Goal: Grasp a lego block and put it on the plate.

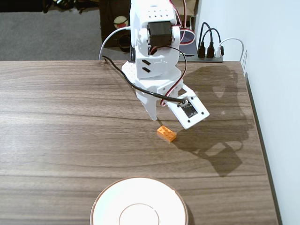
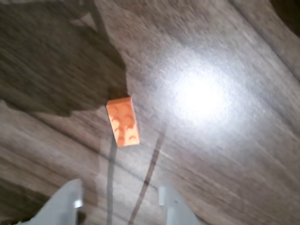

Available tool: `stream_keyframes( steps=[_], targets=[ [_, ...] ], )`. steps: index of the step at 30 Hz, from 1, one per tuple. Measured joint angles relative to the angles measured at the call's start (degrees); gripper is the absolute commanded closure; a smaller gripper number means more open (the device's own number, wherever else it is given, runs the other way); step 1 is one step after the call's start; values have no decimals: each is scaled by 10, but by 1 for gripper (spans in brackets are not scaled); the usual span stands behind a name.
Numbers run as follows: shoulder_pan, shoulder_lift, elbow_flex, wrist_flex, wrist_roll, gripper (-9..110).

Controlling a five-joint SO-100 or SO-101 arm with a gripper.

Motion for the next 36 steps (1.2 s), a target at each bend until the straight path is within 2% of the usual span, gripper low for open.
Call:
stream_keyframes(
  steps=[21,36],
  targets=[
    [12,-30,96,-127,-9,79],
    [-1,-79,99,-181,3,82]
  ],
)
